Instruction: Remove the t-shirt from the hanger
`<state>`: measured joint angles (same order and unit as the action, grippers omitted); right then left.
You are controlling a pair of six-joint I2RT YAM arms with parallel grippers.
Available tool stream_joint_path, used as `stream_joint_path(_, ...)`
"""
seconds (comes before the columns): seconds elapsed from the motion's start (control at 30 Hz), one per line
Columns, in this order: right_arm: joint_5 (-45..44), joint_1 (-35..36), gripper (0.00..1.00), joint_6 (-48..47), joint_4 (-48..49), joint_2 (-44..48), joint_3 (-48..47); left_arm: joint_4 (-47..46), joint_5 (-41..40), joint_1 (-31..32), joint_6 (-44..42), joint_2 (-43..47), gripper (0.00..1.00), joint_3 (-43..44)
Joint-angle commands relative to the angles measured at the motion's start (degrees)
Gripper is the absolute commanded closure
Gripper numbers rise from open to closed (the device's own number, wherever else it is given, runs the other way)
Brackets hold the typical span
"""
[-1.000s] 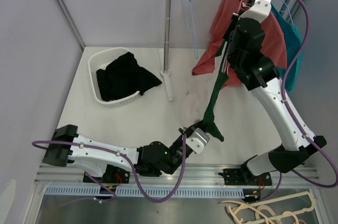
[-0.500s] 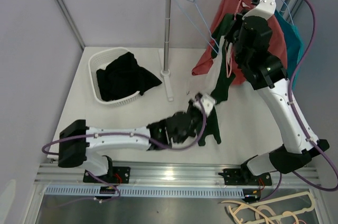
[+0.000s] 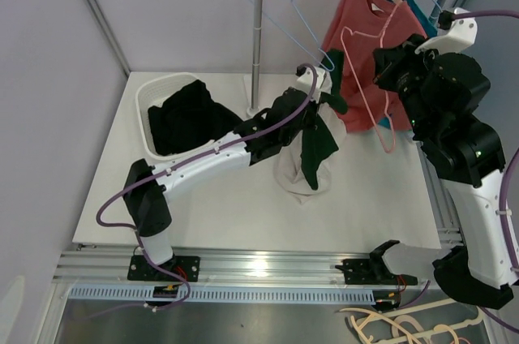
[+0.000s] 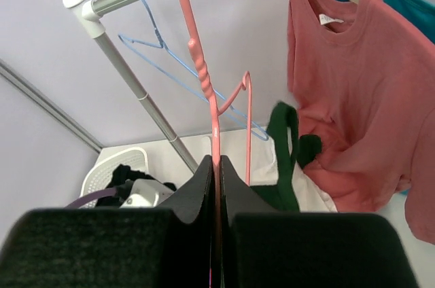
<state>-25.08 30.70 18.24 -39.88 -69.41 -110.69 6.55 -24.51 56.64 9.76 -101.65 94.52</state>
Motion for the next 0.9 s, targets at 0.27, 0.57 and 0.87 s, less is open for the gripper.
stream_joint_path(0.27, 8.9, -3.3, 1.00, -13.1, 12.0, -4.5, 1.0, 14.5, 5.5, 3.9, 2.2, 15.6, 0.99, -4.1)
stream_joint_path(0.57, 23.7, -9.1, 1.00, -19.6, 21.9, -13.7, -2.2, 29.0, 4.6, -2.6, -0.4, 23.5, 0.99, 8.2)
stream_joint_path(0.87, 38.6, -15.5, 1.00, -21.7, 22.0, -22.4, -9.7, 34.1, -0.1, -16.0, -4.9, 17.6, 0.99, 37.9)
